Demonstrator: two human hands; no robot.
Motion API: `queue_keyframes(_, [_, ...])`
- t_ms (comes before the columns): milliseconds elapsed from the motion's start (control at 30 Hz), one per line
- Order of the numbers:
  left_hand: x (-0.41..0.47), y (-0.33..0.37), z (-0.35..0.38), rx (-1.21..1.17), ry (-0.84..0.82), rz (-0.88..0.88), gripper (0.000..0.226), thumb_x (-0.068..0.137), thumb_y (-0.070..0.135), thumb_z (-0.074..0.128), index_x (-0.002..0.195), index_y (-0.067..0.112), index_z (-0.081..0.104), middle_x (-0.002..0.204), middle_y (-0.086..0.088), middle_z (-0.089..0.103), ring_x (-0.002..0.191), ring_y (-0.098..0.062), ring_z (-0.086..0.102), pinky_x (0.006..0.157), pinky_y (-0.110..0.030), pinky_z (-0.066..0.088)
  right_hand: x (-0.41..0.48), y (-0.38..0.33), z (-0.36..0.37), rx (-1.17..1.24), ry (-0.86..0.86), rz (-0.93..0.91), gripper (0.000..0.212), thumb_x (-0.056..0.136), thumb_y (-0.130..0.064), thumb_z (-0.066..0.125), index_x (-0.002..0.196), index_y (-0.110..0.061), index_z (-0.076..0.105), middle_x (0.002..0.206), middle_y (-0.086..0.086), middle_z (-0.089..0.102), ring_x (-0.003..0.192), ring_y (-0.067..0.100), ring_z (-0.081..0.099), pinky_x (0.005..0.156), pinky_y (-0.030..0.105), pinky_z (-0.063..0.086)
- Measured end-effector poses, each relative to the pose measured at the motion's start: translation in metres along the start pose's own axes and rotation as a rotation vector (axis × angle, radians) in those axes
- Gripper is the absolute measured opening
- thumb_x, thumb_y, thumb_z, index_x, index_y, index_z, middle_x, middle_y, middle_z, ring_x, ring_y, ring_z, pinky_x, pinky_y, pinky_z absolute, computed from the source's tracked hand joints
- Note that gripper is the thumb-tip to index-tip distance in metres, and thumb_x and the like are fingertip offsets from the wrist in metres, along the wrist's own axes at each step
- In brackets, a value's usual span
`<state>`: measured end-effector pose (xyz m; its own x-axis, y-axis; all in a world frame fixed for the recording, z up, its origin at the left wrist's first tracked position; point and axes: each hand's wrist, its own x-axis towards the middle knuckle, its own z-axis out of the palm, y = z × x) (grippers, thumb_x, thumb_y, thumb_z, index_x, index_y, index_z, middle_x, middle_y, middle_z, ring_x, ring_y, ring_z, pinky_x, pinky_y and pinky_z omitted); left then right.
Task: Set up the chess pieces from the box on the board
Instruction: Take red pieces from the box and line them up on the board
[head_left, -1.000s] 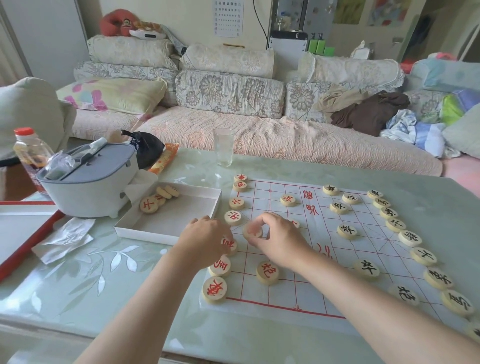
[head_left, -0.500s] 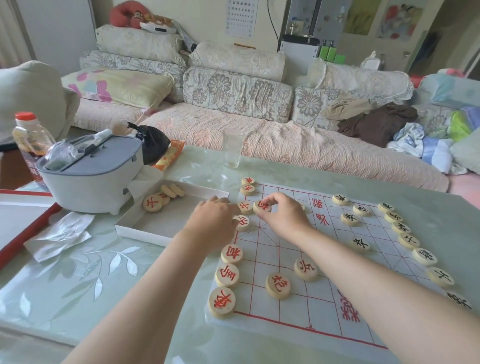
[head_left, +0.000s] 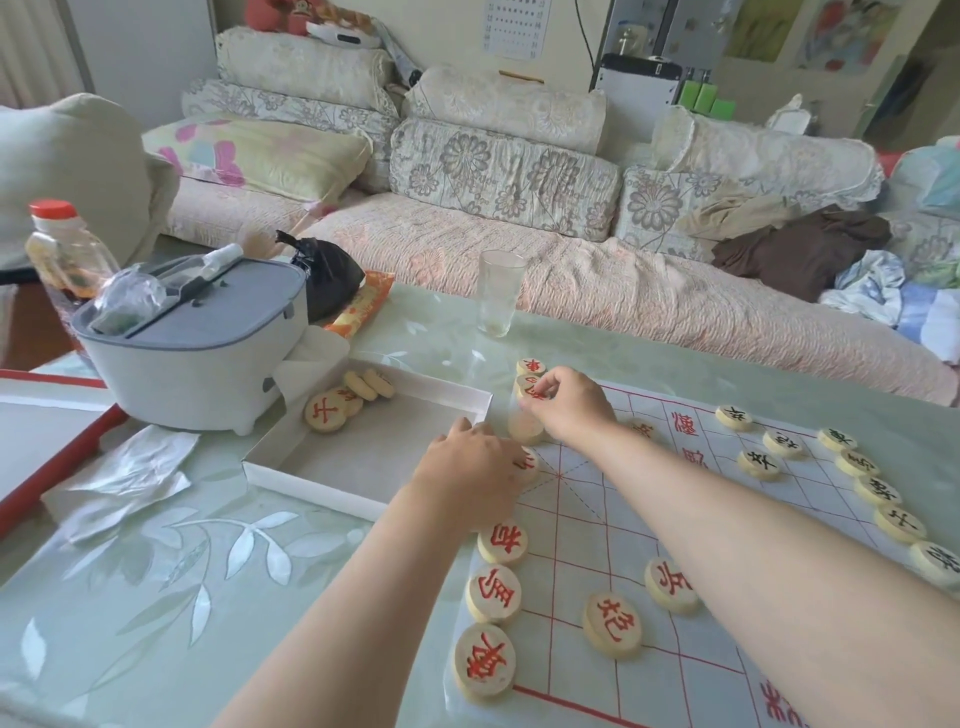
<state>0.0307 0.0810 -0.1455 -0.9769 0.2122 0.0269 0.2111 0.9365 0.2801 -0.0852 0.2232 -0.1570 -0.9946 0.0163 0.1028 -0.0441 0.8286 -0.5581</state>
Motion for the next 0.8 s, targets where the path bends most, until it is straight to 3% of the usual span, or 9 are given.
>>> queue_keyframes(100, [0.001, 0.001, 0.0, -0.008, 0.012, -0.008, 0.037, 0.093, 0.035, 0.04, 0.126, 0.034, 0.056, 0.126, -0.003, 0.044, 0.119, -0.024, 0.035, 0.095, -0.036, 0.035, -0.002, -0.003, 0.006, -0.034, 0.024, 0.012, 0.021, 0.078, -0.047, 0.073, 0.083, -0.029, 0.062, 0.093, -0.013, 0.061, 0.091, 0.015, 0.059, 0.076, 0.029, 0.045])
queue_keyframes(233, [0.002, 0.001, 0.0, -0.023, 0.011, -0.025, 0.035, 0.092, 0.038, 0.043, 0.123, 0.035, 0.058, 0.13, -0.003, 0.04, 0.122, -0.024, 0.032, 0.096, -0.034, 0.033, -0.006, -0.003, 0.004, -0.096, 0.071, 0.018, 0.008, 0.082, -0.035, 0.061, 0.087, -0.029, 0.064, 0.096, -0.012, 0.066, 0.094, 0.018, 0.062, 0.071, 0.027, 0.042])
queue_keyframes(433, [-0.004, -0.007, -0.008, -0.089, 0.053, -0.024, 0.039, 0.093, 0.038, 0.047, 0.131, 0.034, 0.054, 0.134, -0.001, 0.039, 0.125, -0.022, 0.031, 0.099, -0.035, 0.035, -0.012, -0.012, -0.004, -0.175, 0.076, -0.075, 0.011, 0.09, -0.032, 0.052, 0.093, -0.031, 0.063, 0.109, -0.005, 0.057, 0.098, 0.021, 0.06, 0.074, 0.028, 0.042])
queue_keyframes(600, [-0.011, -0.042, -0.029, -0.093, 0.178, -0.148, 0.036, 0.096, 0.034, 0.046, 0.131, 0.028, 0.053, 0.131, -0.003, 0.044, 0.121, -0.024, 0.036, 0.1, -0.037, 0.038, -0.019, -0.054, 0.003, -0.086, 0.049, -0.285, 0.015, 0.089, -0.026, 0.054, 0.096, -0.03, 0.066, 0.108, -0.006, 0.061, 0.095, 0.017, 0.06, 0.08, 0.03, 0.049])
queue_keyframes(800, [-0.03, -0.103, -0.036, -0.043, 0.288, -0.399, 0.04, 0.092, 0.017, 0.041, 0.129, 0.024, 0.052, 0.122, -0.008, 0.05, 0.116, -0.029, 0.042, 0.092, -0.038, 0.041, -0.03, -0.123, 0.035, -0.101, -0.169, -0.536, 0.027, 0.089, -0.016, 0.057, 0.112, -0.027, 0.065, 0.116, -0.004, 0.063, 0.107, 0.018, 0.059, 0.088, 0.029, 0.047])
